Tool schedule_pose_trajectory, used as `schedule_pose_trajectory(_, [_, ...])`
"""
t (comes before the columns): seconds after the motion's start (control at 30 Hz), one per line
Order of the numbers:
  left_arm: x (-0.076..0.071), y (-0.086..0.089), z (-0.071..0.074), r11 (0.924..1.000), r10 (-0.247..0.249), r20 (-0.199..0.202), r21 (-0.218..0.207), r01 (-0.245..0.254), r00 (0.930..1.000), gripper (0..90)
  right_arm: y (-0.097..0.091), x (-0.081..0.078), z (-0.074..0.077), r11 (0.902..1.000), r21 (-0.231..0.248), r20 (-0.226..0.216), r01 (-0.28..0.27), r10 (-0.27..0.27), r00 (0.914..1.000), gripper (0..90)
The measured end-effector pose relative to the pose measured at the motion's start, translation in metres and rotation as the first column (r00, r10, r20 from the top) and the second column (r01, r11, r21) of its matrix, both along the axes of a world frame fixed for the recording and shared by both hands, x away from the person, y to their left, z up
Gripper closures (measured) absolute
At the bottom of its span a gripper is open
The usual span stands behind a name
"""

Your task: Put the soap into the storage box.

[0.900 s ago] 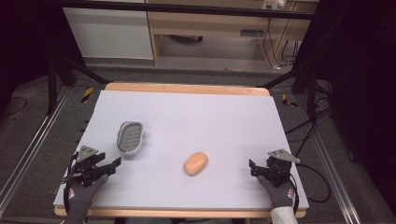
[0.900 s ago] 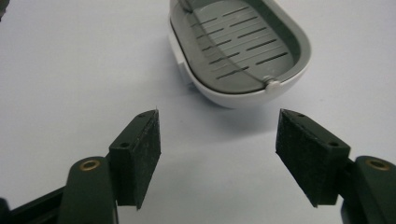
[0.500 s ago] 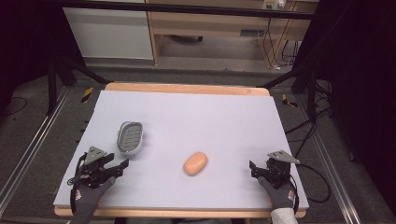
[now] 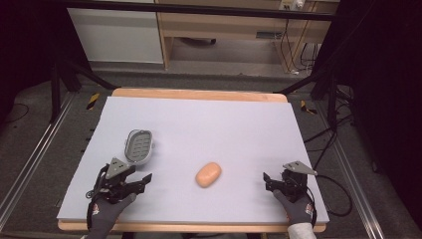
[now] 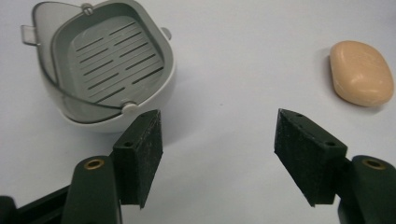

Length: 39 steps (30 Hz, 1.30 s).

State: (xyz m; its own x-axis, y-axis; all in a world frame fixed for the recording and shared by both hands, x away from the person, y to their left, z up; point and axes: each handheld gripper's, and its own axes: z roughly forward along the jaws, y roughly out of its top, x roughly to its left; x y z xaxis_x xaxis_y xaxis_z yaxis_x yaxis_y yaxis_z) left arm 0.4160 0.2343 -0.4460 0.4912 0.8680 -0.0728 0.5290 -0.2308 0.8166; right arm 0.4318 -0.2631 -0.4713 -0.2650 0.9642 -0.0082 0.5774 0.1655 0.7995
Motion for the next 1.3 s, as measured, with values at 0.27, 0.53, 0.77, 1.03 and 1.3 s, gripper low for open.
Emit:
schedule_pose_trajectory(0.27, [-0.002,-0.017,0.007,0.9987,-0.050,0.007,0.009,0.050,0.9987,31.5,0.003,0.000,0.001,1.0000,-0.006,-0.001,-0.002,0.002,1.0000,9.0])
schedule_pose_trajectory(0.53, [0.000,-0.031,0.017,0.9957,-0.091,0.025,0.018,0.091,0.9955,31.1,0.006,0.000,0.001,1.0000,-0.010,-0.004,-0.001,0.001,1.0000,8.7])
schedule_pose_trajectory(0.77, [0.006,-0.039,0.028,0.9948,-0.101,0.041,0.004,0.101,0.9940,31.1,0.006,0.000,0.002,0.9999,-0.015,-0.005,-0.005,0.005,1.0000,8.7])
schedule_pose_trajectory(1.03, [0.012,-0.055,0.036,0.9917,-0.129,0.046,0.008,0.129,0.9906,30.7,0.007,0.001,0.003,0.9999,-0.016,-0.007,-0.002,0.002,1.0000,8.7])
schedule_pose_trajectory(1.3, [0.018,-0.081,0.036,0.9863,-0.165,0.033,0.004,0.165,0.9857,30.1,0.007,0.001,0.003,0.9999,-0.015,-0.011,0.001,-0.001,0.9999,8.4])
